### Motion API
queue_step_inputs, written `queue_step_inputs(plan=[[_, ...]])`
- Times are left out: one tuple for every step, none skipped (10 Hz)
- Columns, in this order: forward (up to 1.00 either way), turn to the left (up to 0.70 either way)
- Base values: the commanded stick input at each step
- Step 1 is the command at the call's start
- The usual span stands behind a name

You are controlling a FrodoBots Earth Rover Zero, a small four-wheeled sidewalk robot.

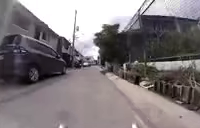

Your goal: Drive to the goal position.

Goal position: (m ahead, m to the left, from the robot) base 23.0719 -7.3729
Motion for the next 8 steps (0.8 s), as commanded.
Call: queue_step_inputs(plan=[[1.0,0.02],[1.0,0.02],[1.0,0.02],[1.0,0.02],[1.0,0.02],[1.0,0.02],[1.0,0.02],[1.0,0.02]])
